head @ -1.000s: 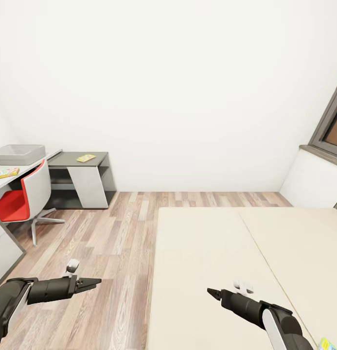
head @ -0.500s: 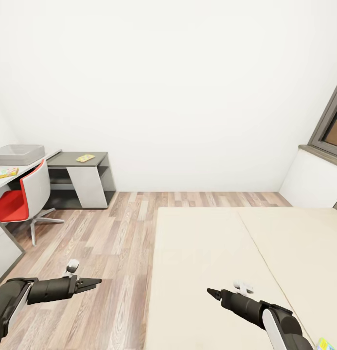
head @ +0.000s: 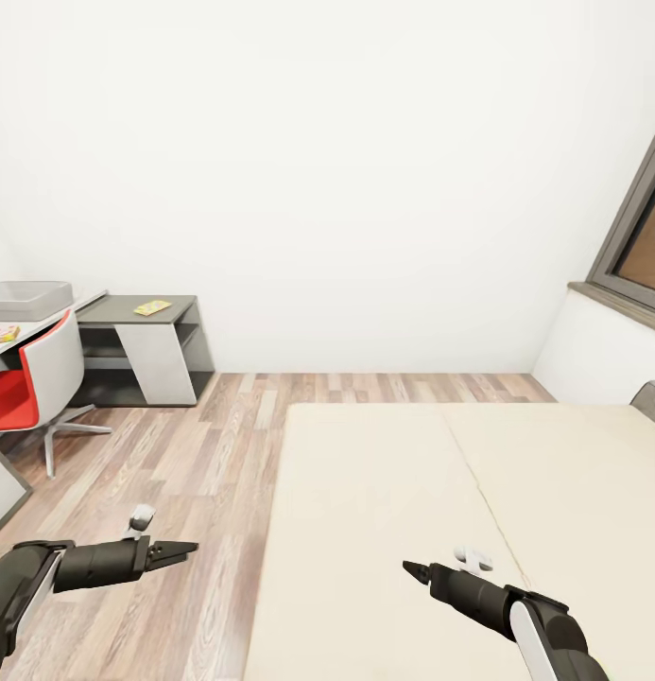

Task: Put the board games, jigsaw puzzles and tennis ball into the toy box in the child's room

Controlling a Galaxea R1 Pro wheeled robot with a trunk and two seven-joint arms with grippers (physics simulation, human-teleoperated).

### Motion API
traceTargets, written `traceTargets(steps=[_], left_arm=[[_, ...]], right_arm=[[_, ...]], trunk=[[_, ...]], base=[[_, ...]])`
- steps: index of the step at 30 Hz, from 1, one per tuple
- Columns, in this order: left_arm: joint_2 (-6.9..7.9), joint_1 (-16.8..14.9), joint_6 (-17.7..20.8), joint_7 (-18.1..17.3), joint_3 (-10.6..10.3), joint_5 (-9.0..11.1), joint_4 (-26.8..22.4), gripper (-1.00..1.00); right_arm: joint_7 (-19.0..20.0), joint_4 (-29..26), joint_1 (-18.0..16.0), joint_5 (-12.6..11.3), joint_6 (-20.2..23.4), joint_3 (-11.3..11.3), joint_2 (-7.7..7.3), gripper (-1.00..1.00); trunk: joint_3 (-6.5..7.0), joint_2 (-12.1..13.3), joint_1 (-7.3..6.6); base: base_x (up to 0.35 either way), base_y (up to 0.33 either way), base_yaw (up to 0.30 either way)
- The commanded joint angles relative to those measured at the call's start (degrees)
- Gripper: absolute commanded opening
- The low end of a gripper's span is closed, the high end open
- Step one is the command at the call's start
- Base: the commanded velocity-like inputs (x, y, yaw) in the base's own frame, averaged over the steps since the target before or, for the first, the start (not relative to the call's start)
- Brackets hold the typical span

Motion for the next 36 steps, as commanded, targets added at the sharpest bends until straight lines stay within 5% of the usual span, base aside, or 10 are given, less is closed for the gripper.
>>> traceTargets(steps=[1,36], left_arm=[[0.02,0.0,0.6,-0.2,0.0,0.0,0.0,1.00],[-0.01,0.0,0.6,-0.2,0.0,0.0,0.0,1.00]], right_arm=[[0.2,0.0,-0.1,0.0,0.3,-0.1,0.00,1.00],[0.2,0.1,-0.1,-0.1,0.3,-0.1,0.00,1.00]], trunk=[[-0.12,-0.1,0.03],[-0.12,-0.1,0.03]], base=[[0.000,-0.288,0.000],[0.000,-0.290,0.000]])
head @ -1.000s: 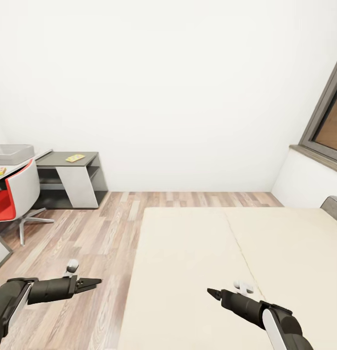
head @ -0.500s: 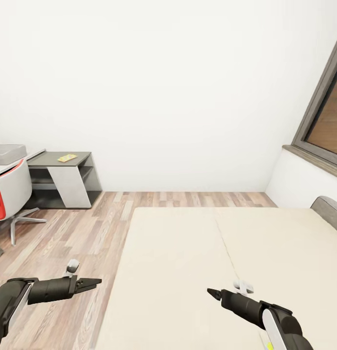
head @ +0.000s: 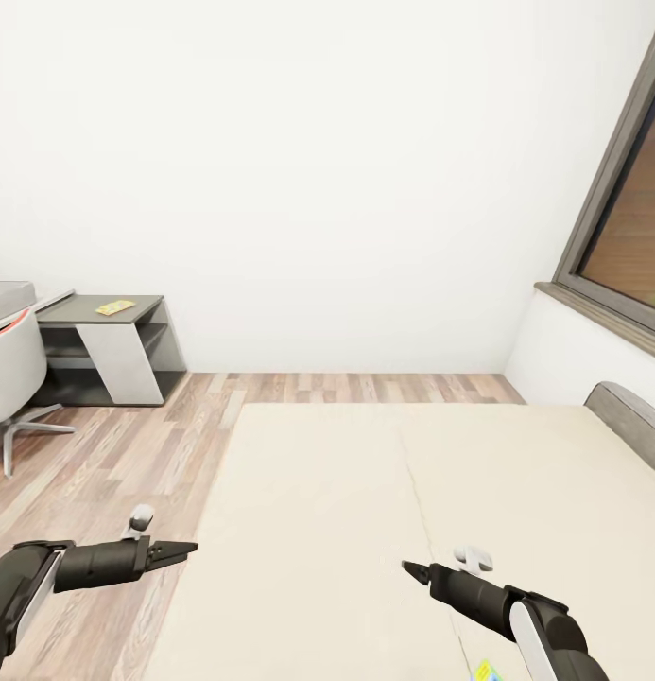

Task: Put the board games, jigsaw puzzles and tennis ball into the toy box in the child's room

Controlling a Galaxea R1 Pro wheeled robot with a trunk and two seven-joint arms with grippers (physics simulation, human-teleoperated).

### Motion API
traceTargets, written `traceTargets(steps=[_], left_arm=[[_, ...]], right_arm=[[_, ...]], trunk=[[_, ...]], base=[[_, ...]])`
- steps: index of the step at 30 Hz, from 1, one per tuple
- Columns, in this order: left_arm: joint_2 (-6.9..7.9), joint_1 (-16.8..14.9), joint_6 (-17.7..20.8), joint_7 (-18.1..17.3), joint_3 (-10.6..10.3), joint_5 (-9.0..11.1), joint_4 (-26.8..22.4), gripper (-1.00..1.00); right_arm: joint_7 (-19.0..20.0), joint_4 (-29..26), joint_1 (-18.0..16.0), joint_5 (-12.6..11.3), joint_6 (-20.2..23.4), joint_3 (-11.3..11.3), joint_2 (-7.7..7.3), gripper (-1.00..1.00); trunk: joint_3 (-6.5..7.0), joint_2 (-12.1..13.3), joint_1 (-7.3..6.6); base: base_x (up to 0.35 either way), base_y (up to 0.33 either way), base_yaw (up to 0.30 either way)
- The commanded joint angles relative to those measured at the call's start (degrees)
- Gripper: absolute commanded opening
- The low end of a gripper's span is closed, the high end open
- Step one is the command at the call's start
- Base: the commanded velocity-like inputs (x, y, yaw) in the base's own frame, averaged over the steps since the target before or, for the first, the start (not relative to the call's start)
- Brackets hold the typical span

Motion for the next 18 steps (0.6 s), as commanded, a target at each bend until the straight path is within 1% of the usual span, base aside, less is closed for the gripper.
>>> traceTargets(steps=[1,11,14,18], left_arm=[[0.00,0.0,0.6,-0.2,0.0,0.0,0.0,1.00],[0.00,0.0,0.6,-0.2,0.0,0.0,0.0,1.00],[0.04,0.0,0.6,-0.2,0.0,0.0,0.0,1.00],[0.02,0.0,0.6,-0.2,0.0,0.0,0.0,1.00]], right_arm=[[0.2,0.0,-0.1,0.0,0.3,-0.1,0.00,1.00],[0.2,0.0,0.0,0.1,0.3,-0.1,0.00,1.00],[0.2,0.1,0.0,0.1,0.3,-0.1,0.00,1.00],[0.2,0.1,-0.1,0.1,0.3,-0.1,0.00,1.00]], trunk=[[-0.12,-0.1,0.03],[-0.12,-0.1,0.03],[-0.12,-0.1,0.03],[-0.12,-0.1,0.03]], base=[[0.000,-0.289,0.000],[0.000,-0.286,0.000],[0.000,-0.173,0.000],[0.000,-0.070,0.000]])
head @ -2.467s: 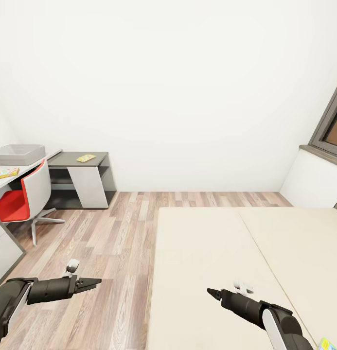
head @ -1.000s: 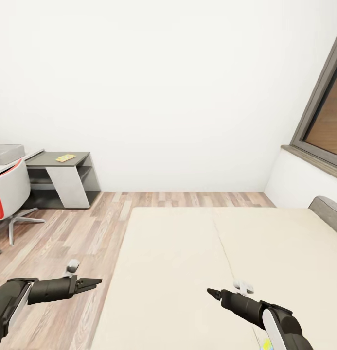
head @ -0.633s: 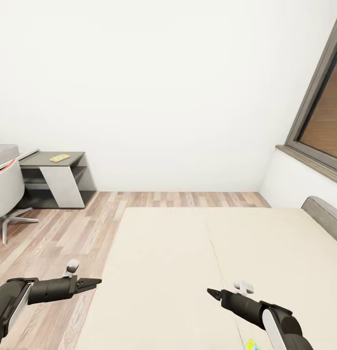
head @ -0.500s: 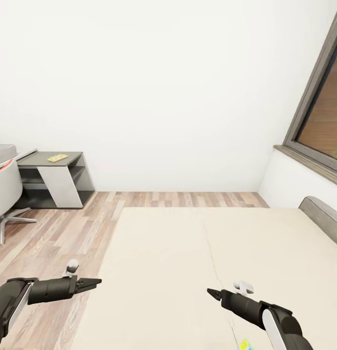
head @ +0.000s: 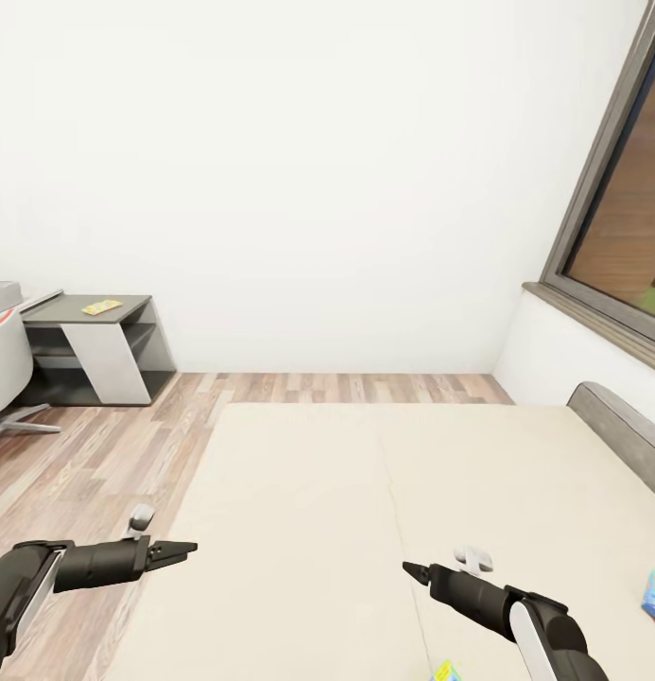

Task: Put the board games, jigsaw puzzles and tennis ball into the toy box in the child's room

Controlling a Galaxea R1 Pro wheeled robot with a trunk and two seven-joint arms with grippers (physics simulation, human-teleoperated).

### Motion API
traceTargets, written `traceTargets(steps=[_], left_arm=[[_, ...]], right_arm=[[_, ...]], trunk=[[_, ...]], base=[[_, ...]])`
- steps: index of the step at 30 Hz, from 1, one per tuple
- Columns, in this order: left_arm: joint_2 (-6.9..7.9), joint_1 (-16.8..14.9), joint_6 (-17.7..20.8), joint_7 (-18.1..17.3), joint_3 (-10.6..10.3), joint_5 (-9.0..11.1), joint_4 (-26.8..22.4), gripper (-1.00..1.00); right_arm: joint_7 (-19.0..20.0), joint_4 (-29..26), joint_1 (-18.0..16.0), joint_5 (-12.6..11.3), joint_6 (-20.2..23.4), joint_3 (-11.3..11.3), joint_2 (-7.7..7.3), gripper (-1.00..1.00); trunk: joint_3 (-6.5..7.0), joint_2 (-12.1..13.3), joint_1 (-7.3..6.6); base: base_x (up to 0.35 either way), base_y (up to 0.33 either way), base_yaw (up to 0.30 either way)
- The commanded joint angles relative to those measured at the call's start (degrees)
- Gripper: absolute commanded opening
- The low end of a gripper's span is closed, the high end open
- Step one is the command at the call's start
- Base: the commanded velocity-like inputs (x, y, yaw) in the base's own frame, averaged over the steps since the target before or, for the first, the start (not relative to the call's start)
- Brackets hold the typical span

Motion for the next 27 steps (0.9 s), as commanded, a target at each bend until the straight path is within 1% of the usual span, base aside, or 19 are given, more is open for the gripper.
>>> traceTargets(steps=[1,6,8,10,13,16,22,27], left_arm=[[0.02,0.0,0.6,-0.2,0.0,0.0,0.0,1.00],[0.02,-0.1,0.6,-0.2,0.0,0.0,0.0,1.00],[-0.64,-0.3,0.2,-0.6,0.0,0.6,-0.7,1.00],[-1.29,-0.3,0.2,-0.5,0.0,0.7,-0.8,1.00],[-2.26,-0.3,0.2,-0.3,0.0,0.5,-0.7,1.00],[-2.97,-0.3,0.2,-0.6,0.0,0.4,-0.8,1.00],[-3.48,-0.3,0.2,-0.7,0.1,0.4,-0.8,1.00],[-3.58,-0.3,0.2,-0.8,0.1,0.4,-0.8,1.00]], right_arm=[[0.2,0.0,-0.1,0.0,0.3,-0.1,0.01,1.00],[0.2,0.3,-0.1,0.0,0.3,-0.1,0.01,1.00],[-0.5,-0.3,-0.1,-0.1,-0.4,0.0,0.67,1.00],[-1.1,-1.0,0.0,-0.1,-0.6,0.0,1.26,1.00],[-0.9,-1.8,0.2,-0.3,-0.6,0.0,1.30,1.00],[-1.1,-1.3,0.1,-0.4,-1.3,0.0,1.24,1.00],[-1.7,-0.1,0.0,-0.5,-3.2,-0.1,1.17,1.00],[-1.8,0.1,-0.1,-0.6,-3.5,-0.1,1.11,1.00]], trunk=[[-0.12,-0.1,0.03],[-0.12,-0.1,0.03],[-0.12,-0.1,0.03],[-0.12,-0.1,0.03],[-0.12,-0.1,0.03],[-0.12,-0.1,0.03],[-0.12,-0.1,0.03],[-0.12,-0.1,0.03]], base=[[0.000,-0.036,0.000],[0.000,-0.015,0.000],[0.000,0.000,0.000],[0.000,0.000,0.000],[0.000,0.000,0.000],[0.000,0.000,0.000],[0.000,0.000,0.000],[0.000,0.000,0.000]])
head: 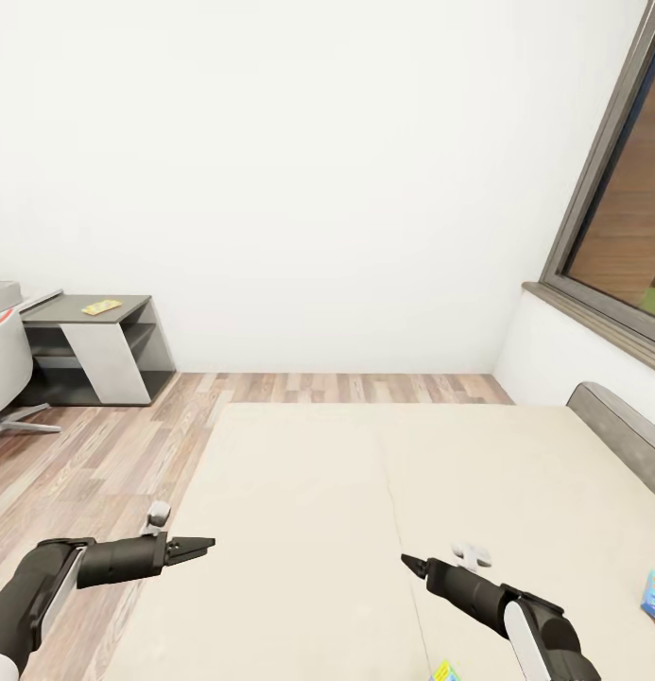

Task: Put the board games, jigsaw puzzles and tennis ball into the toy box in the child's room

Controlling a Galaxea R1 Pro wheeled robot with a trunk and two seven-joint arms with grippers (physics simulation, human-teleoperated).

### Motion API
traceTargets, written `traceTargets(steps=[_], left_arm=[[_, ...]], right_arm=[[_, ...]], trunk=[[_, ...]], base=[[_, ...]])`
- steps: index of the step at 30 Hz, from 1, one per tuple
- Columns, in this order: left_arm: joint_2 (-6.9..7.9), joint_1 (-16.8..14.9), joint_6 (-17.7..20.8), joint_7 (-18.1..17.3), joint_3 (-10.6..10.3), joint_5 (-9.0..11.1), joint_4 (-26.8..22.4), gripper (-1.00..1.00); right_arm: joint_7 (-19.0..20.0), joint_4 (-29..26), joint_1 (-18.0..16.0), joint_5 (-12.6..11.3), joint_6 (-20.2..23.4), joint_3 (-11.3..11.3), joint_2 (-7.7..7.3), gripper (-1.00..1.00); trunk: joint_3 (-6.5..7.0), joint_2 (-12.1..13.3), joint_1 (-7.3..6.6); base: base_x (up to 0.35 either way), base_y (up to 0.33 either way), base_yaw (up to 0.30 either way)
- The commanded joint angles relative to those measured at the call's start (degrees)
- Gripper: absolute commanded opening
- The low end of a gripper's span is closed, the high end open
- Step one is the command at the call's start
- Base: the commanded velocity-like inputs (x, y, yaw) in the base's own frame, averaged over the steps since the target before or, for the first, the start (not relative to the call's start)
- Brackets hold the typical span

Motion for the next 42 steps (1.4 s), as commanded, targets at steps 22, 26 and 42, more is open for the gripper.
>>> traceTargets(steps=[22,26,42], left_arm=[[0.00,0.0,0.5,-0.3,0.1,0.0,0.0,1.00],[0.03,0.0,0.5,-0.5,0.1,0.0,0.0,1.00],[0.06,0.0,0.5,-3.1,0.2,0.0,-0.1,1.00]], right_arm=[[-3.8,0.2,-0.4,-0.2,0.7,-0.2,-0.50,1.00],[-5.1,1.0,-1.1,-0.2,0.7,-0.2,-0.57,1.00],[-9.9,12.4,-6.6,0.0,0.2,-0.1,-0.65,1.00]], trunk=[[-0.95,-0.1,0.03],[-1.32,-0.1,0.03],[-2.82,-0.1,0.03]], base=[[0.000,0.000,0.000],[0.000,0.000,0.000],[0.000,0.000,0.000]])
